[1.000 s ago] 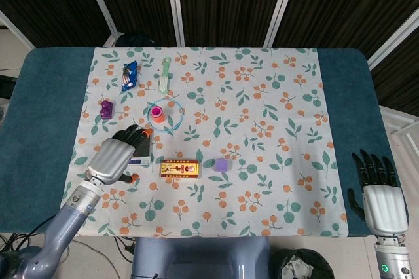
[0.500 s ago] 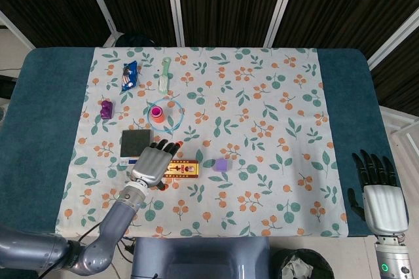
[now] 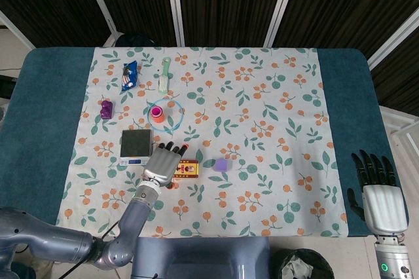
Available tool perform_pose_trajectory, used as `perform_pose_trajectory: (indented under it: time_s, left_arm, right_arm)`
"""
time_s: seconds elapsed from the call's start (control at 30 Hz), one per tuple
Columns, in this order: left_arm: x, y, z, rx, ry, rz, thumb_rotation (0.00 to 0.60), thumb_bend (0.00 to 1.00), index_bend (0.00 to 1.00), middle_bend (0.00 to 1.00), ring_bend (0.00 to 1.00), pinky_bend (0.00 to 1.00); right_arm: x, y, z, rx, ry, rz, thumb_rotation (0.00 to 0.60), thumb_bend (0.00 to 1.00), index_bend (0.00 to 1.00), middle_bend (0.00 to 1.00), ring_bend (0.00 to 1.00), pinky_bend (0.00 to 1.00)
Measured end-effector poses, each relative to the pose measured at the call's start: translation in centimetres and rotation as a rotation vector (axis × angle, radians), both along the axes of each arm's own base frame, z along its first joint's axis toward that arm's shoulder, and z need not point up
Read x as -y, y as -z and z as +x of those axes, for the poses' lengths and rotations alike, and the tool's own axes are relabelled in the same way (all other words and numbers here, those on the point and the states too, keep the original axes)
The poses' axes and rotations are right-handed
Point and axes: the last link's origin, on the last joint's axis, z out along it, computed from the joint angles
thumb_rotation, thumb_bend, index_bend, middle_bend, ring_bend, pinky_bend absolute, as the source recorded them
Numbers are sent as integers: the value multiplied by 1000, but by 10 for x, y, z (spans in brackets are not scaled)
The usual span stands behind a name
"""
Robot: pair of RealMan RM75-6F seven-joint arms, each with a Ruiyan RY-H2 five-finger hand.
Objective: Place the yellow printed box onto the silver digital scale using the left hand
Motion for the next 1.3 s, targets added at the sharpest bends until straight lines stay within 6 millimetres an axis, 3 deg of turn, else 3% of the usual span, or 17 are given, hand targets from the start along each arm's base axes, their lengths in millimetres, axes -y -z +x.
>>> perform_pose_trajectory:
  time_s: [0.57,0.73,0.97,1.3]
  left_arm:
    - [-3,22,-6,-39,12,7,600,142,233,339,211,323]
    - [-2,27,-8,-63,19,0,600,189,287,407,272,388]
    - [-4,29,-8,-78,48,22,600,313,380,482,324,437]
    - [-6,25,-6,-72,65,50,600,337,407,501,335,444]
  right_arm:
    - [0,-2,-2,4,7,-4,600,513,34,67,58,14]
    - [0,-3,-2,5,6,-8,600,513,34,67,58,14]
    - [0,-4,-3,6,6,-11,600,514,34,67,58,14]
    - [0,-5,-3,7,5,-15,600,513,34,67,58,14]
